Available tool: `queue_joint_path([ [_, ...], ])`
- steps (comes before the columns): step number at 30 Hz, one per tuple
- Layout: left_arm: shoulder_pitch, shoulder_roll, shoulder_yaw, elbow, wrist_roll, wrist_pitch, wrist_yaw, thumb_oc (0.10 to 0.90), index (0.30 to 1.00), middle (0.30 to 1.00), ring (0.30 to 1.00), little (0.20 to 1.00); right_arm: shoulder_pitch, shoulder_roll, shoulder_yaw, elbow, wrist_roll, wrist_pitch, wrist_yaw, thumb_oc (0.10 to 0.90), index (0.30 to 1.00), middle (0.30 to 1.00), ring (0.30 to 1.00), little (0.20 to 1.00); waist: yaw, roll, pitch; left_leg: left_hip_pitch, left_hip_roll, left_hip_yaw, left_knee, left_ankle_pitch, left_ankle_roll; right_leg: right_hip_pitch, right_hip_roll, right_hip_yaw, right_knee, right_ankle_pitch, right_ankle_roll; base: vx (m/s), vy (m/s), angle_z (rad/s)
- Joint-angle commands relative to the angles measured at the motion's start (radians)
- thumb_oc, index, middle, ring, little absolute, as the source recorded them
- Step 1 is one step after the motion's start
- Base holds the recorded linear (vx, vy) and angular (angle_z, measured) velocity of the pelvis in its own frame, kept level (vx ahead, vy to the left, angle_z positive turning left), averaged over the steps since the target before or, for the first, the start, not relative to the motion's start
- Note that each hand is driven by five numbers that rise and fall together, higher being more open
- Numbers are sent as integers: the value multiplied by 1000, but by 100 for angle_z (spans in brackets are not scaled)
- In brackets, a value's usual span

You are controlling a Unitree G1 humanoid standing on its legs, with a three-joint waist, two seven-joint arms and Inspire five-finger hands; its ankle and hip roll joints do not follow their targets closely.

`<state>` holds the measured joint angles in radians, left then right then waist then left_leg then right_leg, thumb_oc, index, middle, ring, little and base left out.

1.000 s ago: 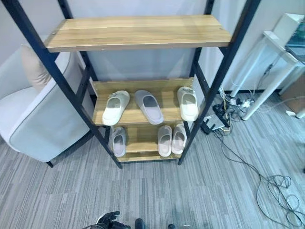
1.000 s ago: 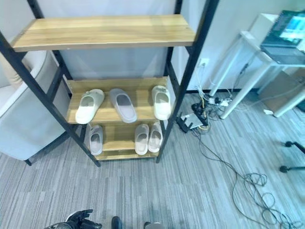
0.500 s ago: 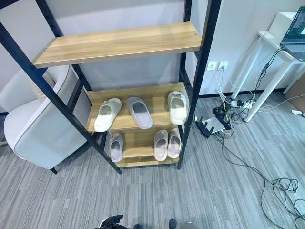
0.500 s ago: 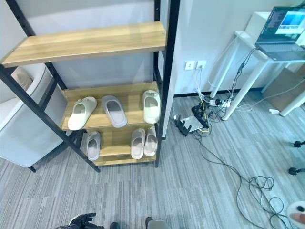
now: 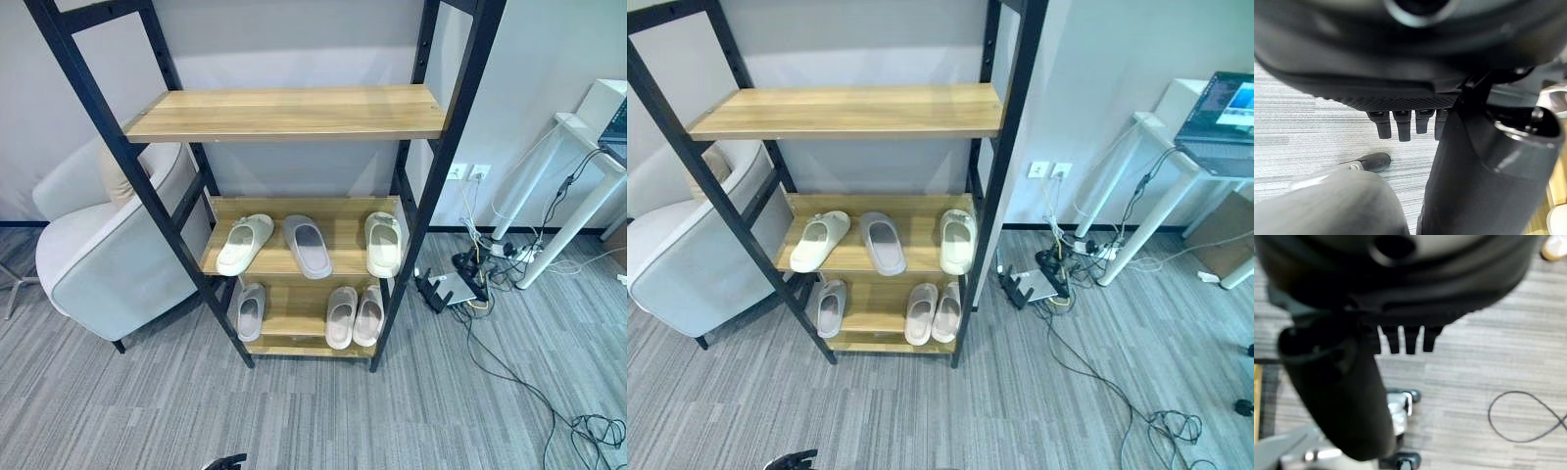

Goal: Arrange the slippers neatly on the shoe rack.

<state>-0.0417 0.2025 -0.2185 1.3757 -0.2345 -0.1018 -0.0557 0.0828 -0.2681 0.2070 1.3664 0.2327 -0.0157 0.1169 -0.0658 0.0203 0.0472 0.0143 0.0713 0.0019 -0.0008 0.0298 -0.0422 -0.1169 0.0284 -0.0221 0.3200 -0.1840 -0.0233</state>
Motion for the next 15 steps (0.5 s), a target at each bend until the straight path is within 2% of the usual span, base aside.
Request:
queue_joint_path([
  [1,-37,17,45,5,-22,-11,3,800,900,900,900,900,-26,-2,-4,4,28,-25,5,800,900,900,900,900,9,-62,55,-40,-86,19,170,-108,-7,163,-57,-25,-282,89,85,-67,-75,22],
  [3,-50,17,39,1,-19,-11,15,800,900,900,900,900,-32,-16,-12,5,20,-23,-7,800,900,900,900,900,11,-77,88,-122,-53,86,293,-62,-38,189,-74,-61,-300,84,73,-23,-58,53],
  [4,-54,16,34,2,-13,-10,18,800,900,900,900,900,-38,-20,-9,5,20,-20,-9,800,900,900,900,900,12,-79,96,-146,-26,134,311,-56,-37,196,-77,-80,-307,82,68,54,-23,80],
  [5,-56,18,34,5,-5,-9,20,800,900,900,900,900,-38,-22,-7,5,19,-21,-11,800,900,900,900,900,17,-82,99,-161,-8,173,287,-61,-29,208,-79,-96,-317,76,69,127,12,66],
  [7,-51,20,34,12,19,-6,25,800,900,900,900,900,-35,-26,-4,8,15,-20,-12,800,900,900,900,900,29,-78,98,-170,12,215,179,-29,-21,231,-73,-116,-338,68,79,205,76,61],
  [8,-45,22,38,18,28,-6,28,800,900,900,900,900,-38,-28,-5,9,11,-20,-12,800,900,900,900,900,35,-72,94,-173,13,210,109,-5,-21,237,-66,-118,-341,60,84,243,124,66],
  [10,-43,30,40,30,33,-5,30,800,900,900,900,900,-47,-33,3,5,-7,-19,-17,800,900,900,900,900,60,-78,96,-228,23,169,46,18,-29,259,-70,-114,-343,32,90,207,98,39],
  [11,-43,30,40,30,33,-5,30,800,900,900,900,900,-47,-33,3,5,-7,-19,-17,800,900,900,900,900,59,-79,97,-228,23,169,46,18,-29,259,-70,-115,-343,32,90,318,158,15],
  [12,-32,34,56,47,36,1,22,800,900,900,900,900,-44,-32,3,0,-17,-22,-15,800,900,900,900,900,65,-71,79,-206,23,144,-7,59,-28,275,-63,-109,-339,19,98,314,178,10],
  [13,-32,40,59,49,46,4,23,800,900,900,900,900,-44,-31,4,-2,-20,-23,-16,800,900,900,900,900,66,-75,74,-212,17,140,5,73,-29,278,-69,-107,-336,19,99,439,244,0],
  [15,-32,54,68,54,59,4,21,800,900,900,900,900,-43,-26,-12,-9,-1,-24,-16,800,900,900,900,900,69,-94,59,-215,-1,139,24,62,-16,279,-93,-88,-331,23,111,242,146,-11],
])
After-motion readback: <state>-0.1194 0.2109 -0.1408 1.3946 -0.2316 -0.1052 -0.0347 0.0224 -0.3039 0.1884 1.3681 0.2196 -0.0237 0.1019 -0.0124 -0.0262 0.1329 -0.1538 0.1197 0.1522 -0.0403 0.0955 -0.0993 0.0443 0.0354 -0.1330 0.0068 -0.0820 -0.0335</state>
